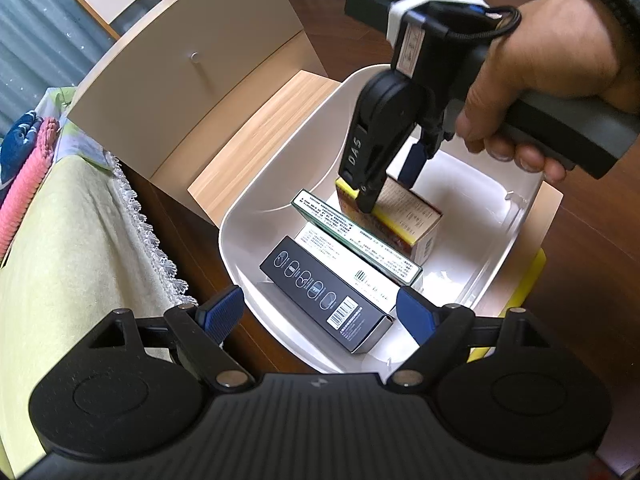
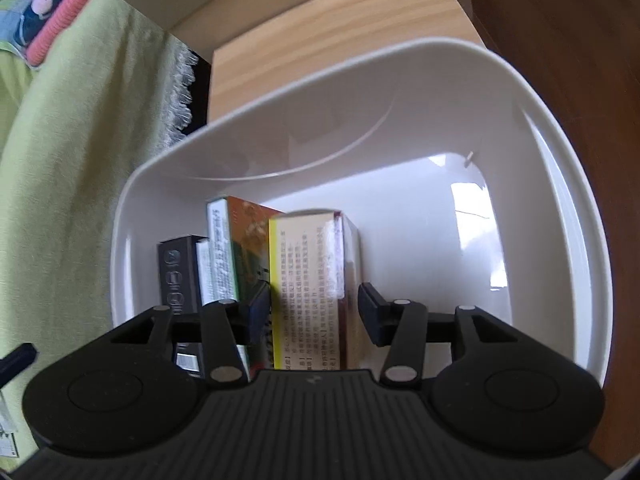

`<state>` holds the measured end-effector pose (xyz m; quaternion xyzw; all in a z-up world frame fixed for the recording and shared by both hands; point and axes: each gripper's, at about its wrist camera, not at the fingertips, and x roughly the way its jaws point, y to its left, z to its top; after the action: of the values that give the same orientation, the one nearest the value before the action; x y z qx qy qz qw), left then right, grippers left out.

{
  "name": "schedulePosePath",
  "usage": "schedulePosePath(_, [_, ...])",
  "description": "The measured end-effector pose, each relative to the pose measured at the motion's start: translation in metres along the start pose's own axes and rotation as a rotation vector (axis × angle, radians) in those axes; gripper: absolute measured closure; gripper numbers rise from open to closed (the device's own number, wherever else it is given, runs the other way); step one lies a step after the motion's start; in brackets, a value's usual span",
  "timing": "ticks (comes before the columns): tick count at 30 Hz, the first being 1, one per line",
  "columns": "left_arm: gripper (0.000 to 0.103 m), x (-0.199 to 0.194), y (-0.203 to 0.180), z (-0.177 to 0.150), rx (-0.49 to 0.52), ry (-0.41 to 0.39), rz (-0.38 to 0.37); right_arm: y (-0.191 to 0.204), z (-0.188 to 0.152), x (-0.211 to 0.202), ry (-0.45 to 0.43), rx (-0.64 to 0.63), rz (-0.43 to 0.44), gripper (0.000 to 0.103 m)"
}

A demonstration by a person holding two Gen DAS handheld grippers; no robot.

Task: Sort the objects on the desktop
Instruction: 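Open the right gripper to release the red-and-white box upright in the basin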

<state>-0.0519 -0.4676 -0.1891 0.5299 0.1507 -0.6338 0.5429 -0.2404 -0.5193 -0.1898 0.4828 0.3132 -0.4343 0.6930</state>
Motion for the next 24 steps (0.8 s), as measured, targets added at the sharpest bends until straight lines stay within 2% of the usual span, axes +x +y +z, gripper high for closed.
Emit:
schedulePosePath(6, [0.019,-0.002,0.000,0.002,0.000,-0.004,0.005,0.004,0.004,-0.007,-0.011,-0.007,0.016,0.056])
schedulePosePath(11, [0.019,-0.004,0.002,0.001,0.004,-0.001,0.013,0.005,0.009,-0.019,-0.045,-0.074,-0.038,0.054])
schedulePosePath(16, [0.018,-0.005,0.002,0.001,0.007,0.001,0.016,0.003,0.017,-0.023,-0.029,-0.168,-0.079,0.054])
schedulePosePath(18, [0.018,-0.005,0.002,0.001,0.008,0.003,0.015,-0.003,0.023,-0.021,-0.009,-0.148,-0.040,0.054])
schedulePosePath(21, [0.018,-0.005,0.002,0.000,0.008,0.006,0.016,-0.017,0.031,-0.016,0.020,-0.022,0.056,0.054])
schedulePosePath(24, [0.018,-0.005,0.003,0.000,0.005,0.010,0.017,-0.017,0.033,-0.009,0.023,0.011,0.072,0.054])
